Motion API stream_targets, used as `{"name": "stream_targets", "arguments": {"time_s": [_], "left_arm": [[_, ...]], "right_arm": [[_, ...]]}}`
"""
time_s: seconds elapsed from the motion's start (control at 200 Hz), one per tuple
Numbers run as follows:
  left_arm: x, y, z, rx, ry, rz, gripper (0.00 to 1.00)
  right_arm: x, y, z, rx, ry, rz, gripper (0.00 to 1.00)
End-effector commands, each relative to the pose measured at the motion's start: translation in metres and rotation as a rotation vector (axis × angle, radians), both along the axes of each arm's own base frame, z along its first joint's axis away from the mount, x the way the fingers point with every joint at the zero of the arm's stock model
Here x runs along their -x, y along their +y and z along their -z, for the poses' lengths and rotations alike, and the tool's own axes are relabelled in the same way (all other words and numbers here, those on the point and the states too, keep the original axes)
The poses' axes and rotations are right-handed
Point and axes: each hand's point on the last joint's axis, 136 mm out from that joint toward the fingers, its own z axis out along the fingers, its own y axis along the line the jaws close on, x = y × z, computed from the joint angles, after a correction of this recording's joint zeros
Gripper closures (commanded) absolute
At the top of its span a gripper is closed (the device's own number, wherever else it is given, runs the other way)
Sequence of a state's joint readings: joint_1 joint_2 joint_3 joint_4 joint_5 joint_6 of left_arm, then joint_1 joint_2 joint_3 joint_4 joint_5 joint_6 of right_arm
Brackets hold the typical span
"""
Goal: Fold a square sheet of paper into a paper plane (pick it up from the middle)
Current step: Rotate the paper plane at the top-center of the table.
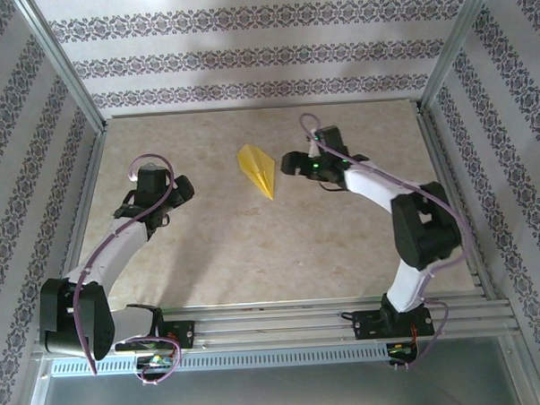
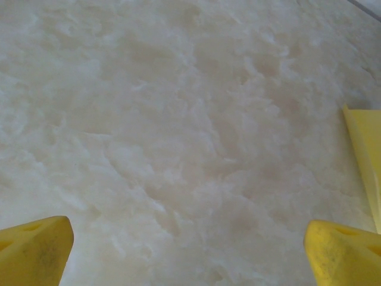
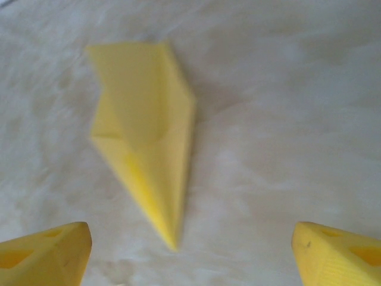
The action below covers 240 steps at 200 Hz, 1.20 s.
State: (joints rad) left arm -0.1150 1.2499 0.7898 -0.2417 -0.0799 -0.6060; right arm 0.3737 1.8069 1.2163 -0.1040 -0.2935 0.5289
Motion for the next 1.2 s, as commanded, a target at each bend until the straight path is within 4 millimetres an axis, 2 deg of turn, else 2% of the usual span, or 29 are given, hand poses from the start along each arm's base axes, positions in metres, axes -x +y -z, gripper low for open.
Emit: {"name": "stream_targets", "arguments": {"time_s": [0.0,0.165,0.42,0.675,1.009,1.194], "left_arm": [[-0.002,-0.002,0.002,0.038,-0.015,0.007,0.01],[-0.002,-0.005,0.008,0.049,-0.003,0.021,0.01],[-0.002,-0.008,0.015,0.060,0.018,0.038,0.01],[-0.003,-0.009,0.017,0.058,0.023,0.042,0.01],[-0.003,-0.009,0.017,0.059,0.026,0.044,0.01],[-0.004,-0.010,0.017,0.061,0.028,0.046,0.01]], "right_arm": [[0.002,0.051,-0.004,-0.104,0.048,-0.102,0.14],[-0.009,0.086,0.017,-0.094,0.080,-0.135,0.17],[-0.025,0.094,0.033,-0.040,0.095,-0.103,0.18],[-0.014,0.094,0.055,-0.015,0.156,-0.105,0.18],[0.006,0.106,0.064,-0.045,0.231,-0.149,0.18],[0.015,0.120,0.058,-0.092,0.239,-0.198,0.18]]}}
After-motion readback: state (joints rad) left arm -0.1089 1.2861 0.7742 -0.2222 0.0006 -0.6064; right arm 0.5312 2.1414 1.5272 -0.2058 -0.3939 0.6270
